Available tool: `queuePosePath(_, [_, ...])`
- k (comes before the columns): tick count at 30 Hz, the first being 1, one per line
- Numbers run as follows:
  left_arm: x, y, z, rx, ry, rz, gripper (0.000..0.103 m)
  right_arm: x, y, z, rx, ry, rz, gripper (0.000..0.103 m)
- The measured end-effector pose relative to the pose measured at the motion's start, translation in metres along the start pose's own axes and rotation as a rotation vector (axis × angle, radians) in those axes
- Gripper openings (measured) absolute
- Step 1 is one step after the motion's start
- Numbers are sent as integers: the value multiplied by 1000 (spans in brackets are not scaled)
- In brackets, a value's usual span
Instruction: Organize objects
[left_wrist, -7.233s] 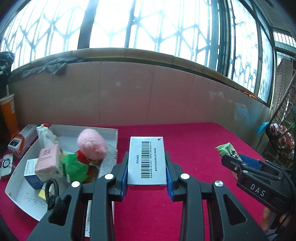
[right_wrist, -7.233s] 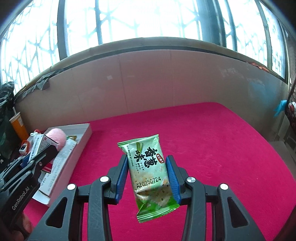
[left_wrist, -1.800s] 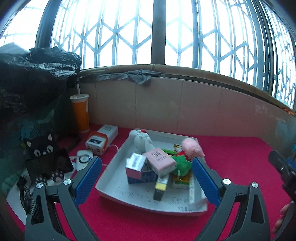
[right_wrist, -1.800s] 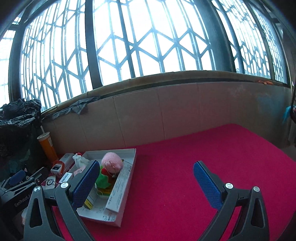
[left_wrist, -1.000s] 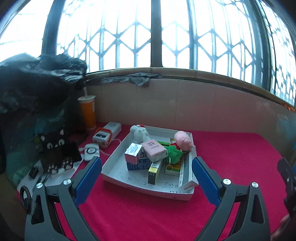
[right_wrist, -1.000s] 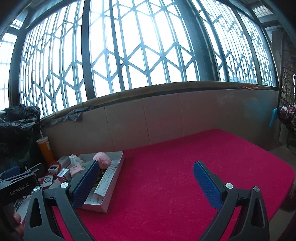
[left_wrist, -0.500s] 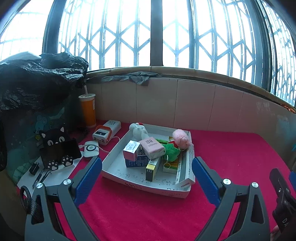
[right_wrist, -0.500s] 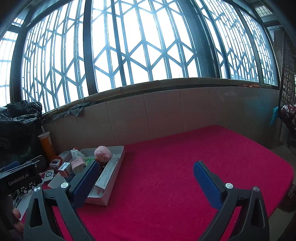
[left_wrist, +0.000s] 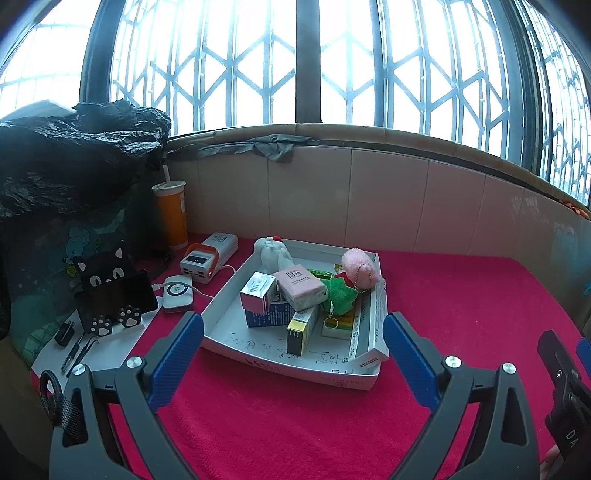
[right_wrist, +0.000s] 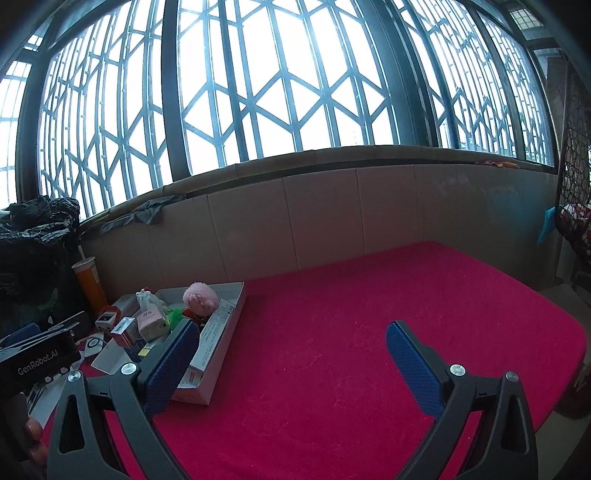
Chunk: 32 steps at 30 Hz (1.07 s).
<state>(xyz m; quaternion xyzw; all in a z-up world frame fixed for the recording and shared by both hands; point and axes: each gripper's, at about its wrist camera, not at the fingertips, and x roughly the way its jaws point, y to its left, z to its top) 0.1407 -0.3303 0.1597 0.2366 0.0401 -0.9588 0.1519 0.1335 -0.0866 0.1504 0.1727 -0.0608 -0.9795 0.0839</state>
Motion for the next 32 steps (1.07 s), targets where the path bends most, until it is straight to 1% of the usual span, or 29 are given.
queuePosePath(25, [9,-2,-5,2,39,-13,97,11,1,-6,-3,53,-6,103])
queuePosePath(32, [8,-3,-7,5,36,-21,97,12,2,-8,-3,63,-9,103])
